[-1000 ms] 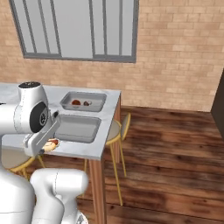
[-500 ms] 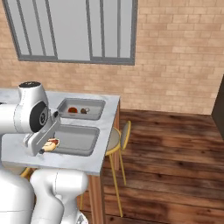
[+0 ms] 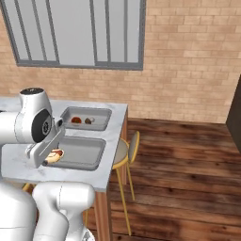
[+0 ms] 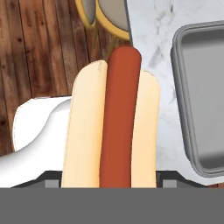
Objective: Place the cold items (tomato and mushroom) from the fridge in one tupperware on the dining counter. Place the warm items (kebab skewer and hot dog) in the stove area in another tupperware.
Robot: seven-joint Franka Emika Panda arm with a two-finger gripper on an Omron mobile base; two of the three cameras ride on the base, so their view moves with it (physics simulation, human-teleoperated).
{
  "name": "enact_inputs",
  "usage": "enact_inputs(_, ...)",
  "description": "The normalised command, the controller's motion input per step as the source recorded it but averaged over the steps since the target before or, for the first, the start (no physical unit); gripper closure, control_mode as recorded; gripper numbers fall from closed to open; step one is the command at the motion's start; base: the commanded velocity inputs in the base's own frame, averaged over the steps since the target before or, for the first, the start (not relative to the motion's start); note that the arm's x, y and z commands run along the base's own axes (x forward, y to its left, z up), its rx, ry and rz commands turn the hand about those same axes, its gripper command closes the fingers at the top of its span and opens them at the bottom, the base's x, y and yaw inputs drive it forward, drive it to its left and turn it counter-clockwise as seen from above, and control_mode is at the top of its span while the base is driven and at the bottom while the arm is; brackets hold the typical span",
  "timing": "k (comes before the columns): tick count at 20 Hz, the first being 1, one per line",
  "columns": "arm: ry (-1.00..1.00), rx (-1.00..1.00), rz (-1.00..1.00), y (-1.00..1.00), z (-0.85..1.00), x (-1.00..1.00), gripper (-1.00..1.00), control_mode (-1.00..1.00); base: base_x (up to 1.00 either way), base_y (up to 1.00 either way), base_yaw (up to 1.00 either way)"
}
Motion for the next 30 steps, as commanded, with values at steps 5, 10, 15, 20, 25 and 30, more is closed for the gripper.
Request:
enact_inputs(5,-0.02,0.00,0.00,0.07,0.00,0.35,1.00,-1.00,0.20,0.07,0.00)
enact_inputs(10,0.00,0.00,0.00,0.03,0.00,0.82,1.00,-1.00,0.00,0.00,0.00)
enact_inputs(15,0.00,0.00,0.01,0.00,-0.03,0.89,1.00,-1.00,0.00,0.00,0.00)
enact_inputs(20,0.00,0.00,0.01,0.01,-0.22,0.67,1.00,-1.00,0.00,0.00,0.00)
enact_inputs(25,0.02,0.00,0.00,0.00,-0.72,0.63,1.00,-1.00,0.00,0.00,0.00)
enact_inputs(30,0.00,0.00,0.00,0.00,-0.69,0.68,1.00,-1.00,0.00,0.00,0.00)
